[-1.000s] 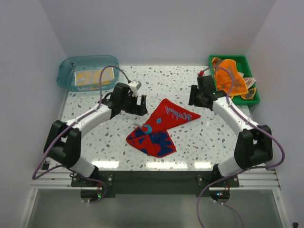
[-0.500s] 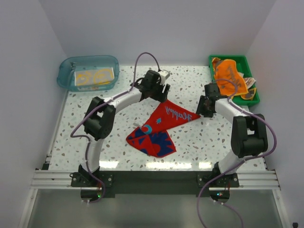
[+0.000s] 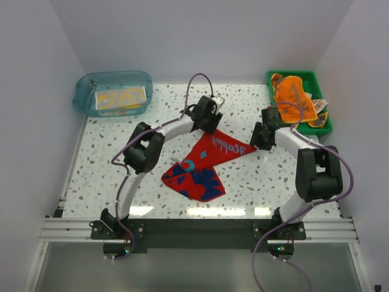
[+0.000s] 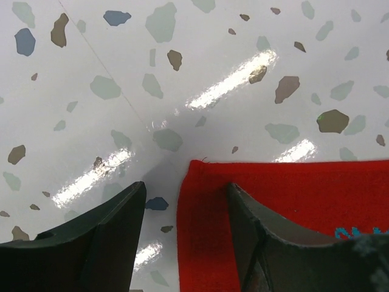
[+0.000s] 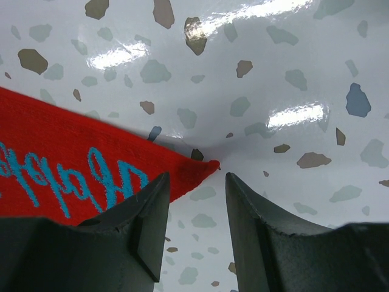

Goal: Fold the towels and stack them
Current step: Flatten out the crumpled towel

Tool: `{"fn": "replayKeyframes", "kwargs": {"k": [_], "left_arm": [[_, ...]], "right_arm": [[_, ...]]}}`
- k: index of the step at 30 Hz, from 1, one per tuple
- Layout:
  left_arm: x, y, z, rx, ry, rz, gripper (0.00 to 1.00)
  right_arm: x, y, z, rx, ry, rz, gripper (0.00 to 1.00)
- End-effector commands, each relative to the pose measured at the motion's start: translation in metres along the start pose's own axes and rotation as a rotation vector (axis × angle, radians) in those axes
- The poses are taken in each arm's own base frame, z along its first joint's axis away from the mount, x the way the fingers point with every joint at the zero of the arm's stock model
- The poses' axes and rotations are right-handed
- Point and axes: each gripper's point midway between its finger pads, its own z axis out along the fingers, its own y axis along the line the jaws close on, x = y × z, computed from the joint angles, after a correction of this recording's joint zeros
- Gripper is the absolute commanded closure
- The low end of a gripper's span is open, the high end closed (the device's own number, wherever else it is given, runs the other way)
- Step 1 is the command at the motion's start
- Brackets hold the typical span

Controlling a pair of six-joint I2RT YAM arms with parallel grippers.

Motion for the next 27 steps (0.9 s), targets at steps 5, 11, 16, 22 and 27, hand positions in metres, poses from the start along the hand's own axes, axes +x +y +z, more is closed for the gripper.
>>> {"fn": "replayKeyframes", "kwargs": {"k": [5,11,16,22,27], "left_arm": [[-0.010,-0.001,0.011,-0.071,-0.044,0.061,0.45],[0.007,-0.010,0.016,-0.046,-0.009,0.077,0.61],[0.021,-0.013,0.015,-0.036,0.014,0.082,0.82],[0.019,-0.010,0.009,-0.046,0.005,0.100,0.97],[0.018,-0.010,0.008,-0.046,0.005,0.105,1.00]], "right_arm": [[-0.006,0.003,0.002,-0.019,-0.032,-0.002,0.55],[-0.003,0.003,0.003,-0.024,-0.029,-0.006,0.53],[0.006,0.003,0.009,-0.031,-0.005,-0.009,0.51],[0.005,0.008,0.020,-0.057,-0.002,-0.021,0.52],[0.001,0.010,0.026,-0.059,-0.007,-0.021,0.55]]}}
